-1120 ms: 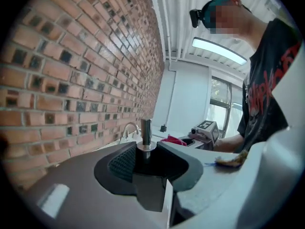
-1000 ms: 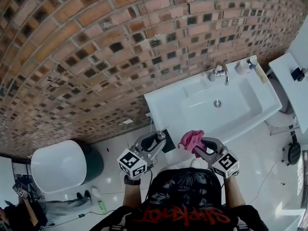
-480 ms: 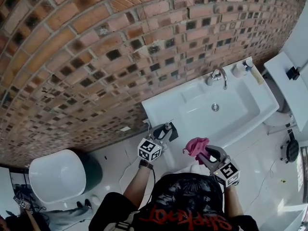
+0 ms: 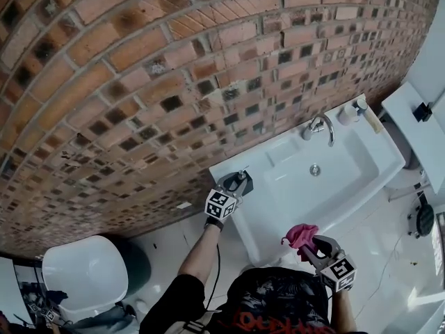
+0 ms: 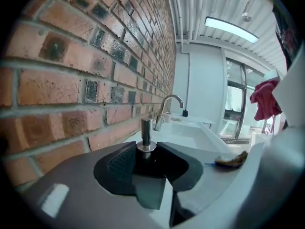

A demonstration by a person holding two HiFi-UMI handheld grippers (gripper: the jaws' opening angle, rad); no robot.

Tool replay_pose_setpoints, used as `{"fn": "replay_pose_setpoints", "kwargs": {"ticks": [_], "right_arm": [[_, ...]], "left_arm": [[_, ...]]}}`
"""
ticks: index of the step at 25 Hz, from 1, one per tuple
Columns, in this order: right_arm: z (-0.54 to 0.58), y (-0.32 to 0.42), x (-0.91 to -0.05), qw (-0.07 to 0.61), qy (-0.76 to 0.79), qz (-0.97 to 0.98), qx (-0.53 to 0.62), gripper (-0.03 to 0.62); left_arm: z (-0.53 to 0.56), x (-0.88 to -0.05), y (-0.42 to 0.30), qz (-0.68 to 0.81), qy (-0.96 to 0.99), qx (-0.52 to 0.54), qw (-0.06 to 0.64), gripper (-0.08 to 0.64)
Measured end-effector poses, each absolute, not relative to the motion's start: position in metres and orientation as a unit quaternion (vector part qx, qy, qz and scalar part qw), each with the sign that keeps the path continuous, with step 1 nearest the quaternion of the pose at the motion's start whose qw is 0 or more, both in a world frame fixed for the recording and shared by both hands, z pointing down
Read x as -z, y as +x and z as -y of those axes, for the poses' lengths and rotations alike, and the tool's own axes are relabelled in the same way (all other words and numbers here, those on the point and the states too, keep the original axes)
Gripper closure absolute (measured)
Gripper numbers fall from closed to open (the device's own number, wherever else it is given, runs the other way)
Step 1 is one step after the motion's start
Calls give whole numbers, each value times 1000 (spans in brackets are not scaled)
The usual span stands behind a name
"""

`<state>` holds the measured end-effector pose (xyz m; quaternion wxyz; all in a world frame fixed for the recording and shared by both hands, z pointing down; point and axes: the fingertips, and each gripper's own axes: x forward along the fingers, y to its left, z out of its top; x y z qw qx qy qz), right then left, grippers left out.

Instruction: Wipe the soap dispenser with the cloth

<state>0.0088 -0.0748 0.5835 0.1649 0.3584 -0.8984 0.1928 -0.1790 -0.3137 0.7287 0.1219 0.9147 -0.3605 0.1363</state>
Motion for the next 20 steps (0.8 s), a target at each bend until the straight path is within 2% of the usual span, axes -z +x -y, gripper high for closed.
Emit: {"fn": "replay_pose_setpoints", "kwargs": {"ticks": [10,13,15,20], "right_arm": [[79,-14,-597,193,330,905,-185,477],[79,-17,-596,191,319,910,-183,477],[80,-17,-595,183,318,911,-186,477],[84,-18,-598,179,304,918,-180,477]], "left_arm": [[305,-736,-165,273,940,-185,87,422],[301,-728,-167,274,937,-207,64,385],[292,-716,-171,284,938,-185,78,377],[240,-683,-206,366,913,-65,168,377]]}}
